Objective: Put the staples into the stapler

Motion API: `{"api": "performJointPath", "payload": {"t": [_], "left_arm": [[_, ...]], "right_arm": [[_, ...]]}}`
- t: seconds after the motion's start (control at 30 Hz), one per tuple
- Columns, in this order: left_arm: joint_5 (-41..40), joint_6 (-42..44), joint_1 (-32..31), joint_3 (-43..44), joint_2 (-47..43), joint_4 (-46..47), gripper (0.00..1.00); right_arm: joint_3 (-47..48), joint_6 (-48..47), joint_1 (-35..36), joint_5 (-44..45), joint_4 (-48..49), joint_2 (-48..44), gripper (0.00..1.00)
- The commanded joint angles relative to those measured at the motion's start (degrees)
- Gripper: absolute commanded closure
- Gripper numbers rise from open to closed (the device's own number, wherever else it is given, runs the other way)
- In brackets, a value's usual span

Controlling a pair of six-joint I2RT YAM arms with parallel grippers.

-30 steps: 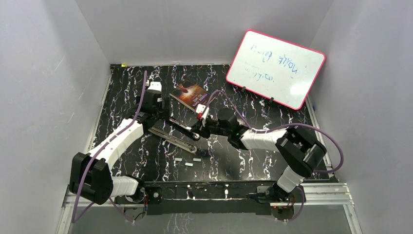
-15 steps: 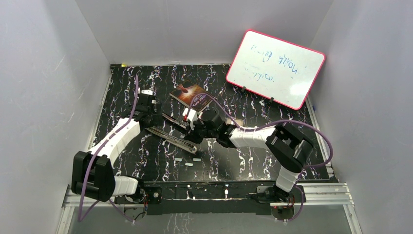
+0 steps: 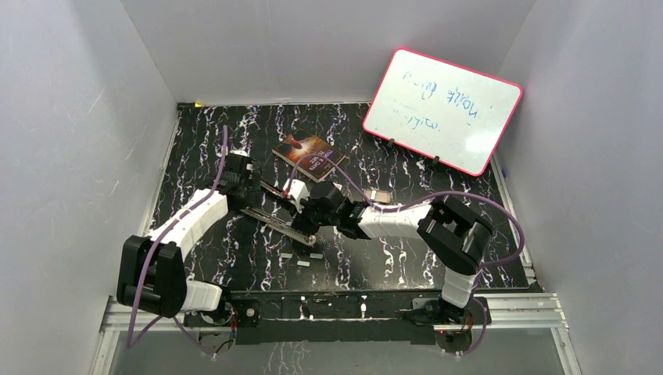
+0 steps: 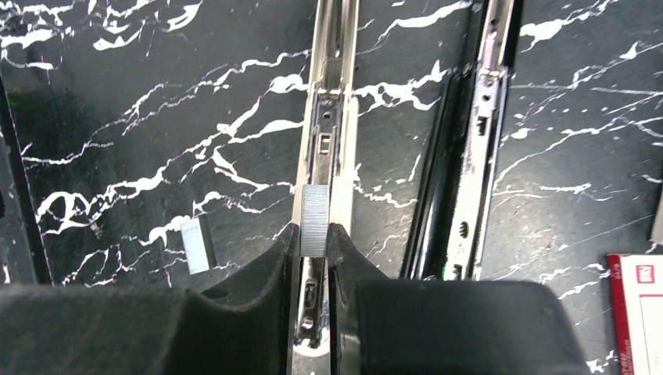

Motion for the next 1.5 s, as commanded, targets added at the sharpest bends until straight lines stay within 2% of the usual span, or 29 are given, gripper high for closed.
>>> {"api": "performJointPath", "payload": {"t": [0.0,0.37,0.73,1.47], "left_arm": [[-2.5,0.8,-1.7,-0.2,0.9,0.2,0.16],[-4.6,1.7,-3.8,0.1,1.7,0.4,0.14],[-3.9,2.2,-4.5,-0.2,1.8,0.6,0.14],[-3.3,3.3,-5.6,-0.3,1.8,1.3,0.13]], "right_arm": [[2.6,-1.2,1.2,1.1,-1.1,0.7,1.0],[2.6,3.4,3.0,9.0,1.3,0.4,1.0],[2.9,3.6,3.5,7.0,2.2,1.3,1.0],[3.4,3.8,3.5,8.2,-0.1,2.3,1.0]]}}
